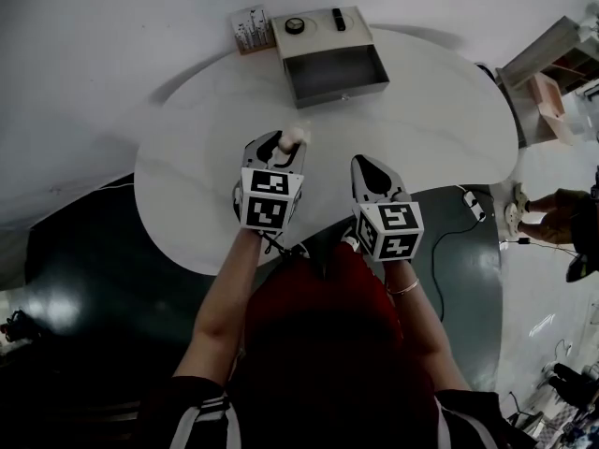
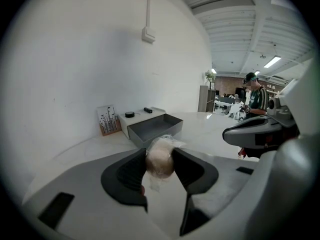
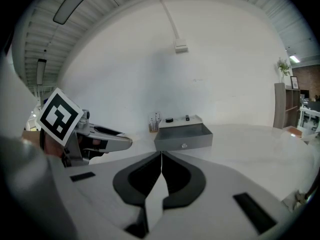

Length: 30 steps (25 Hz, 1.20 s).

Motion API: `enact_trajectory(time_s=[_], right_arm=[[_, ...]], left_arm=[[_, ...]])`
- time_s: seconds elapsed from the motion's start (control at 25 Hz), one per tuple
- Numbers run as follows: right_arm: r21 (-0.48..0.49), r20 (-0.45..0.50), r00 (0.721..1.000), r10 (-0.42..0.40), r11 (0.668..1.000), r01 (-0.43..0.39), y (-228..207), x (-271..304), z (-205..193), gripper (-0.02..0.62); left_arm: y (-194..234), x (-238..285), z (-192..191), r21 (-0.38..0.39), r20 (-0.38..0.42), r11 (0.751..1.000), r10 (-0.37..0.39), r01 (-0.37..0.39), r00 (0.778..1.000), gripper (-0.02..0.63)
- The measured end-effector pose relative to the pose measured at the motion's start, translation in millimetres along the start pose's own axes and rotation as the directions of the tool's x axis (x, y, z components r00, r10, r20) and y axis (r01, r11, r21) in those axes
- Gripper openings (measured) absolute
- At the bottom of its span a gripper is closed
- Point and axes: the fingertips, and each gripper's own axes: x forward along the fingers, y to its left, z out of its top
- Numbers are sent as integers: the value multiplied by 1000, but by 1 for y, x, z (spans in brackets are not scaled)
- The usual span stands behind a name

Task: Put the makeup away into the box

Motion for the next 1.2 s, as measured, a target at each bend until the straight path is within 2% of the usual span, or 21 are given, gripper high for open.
enact_trajectory(time_s=[0.28,0.64,0.96,1.2], right_arm=[[1,27,1000,-5,1000,5,-37,2,18,15],[-35,34,999,35,999,-34,-81,4,33,15],[-93,14,995,97,991,-95,-89,21,41,15],[-75,6,996,87,993,-87,-95,44,46,15]], left_arm=[[-15,25,24,13,4,1000,-4,4,1000,187],[-27,59,60,41,14,998,54,-54,998,186],[-24,90,73,23,2,996,87,-87,996,186],[-15,114,77,38,-19,997,70,-69,997,186]])
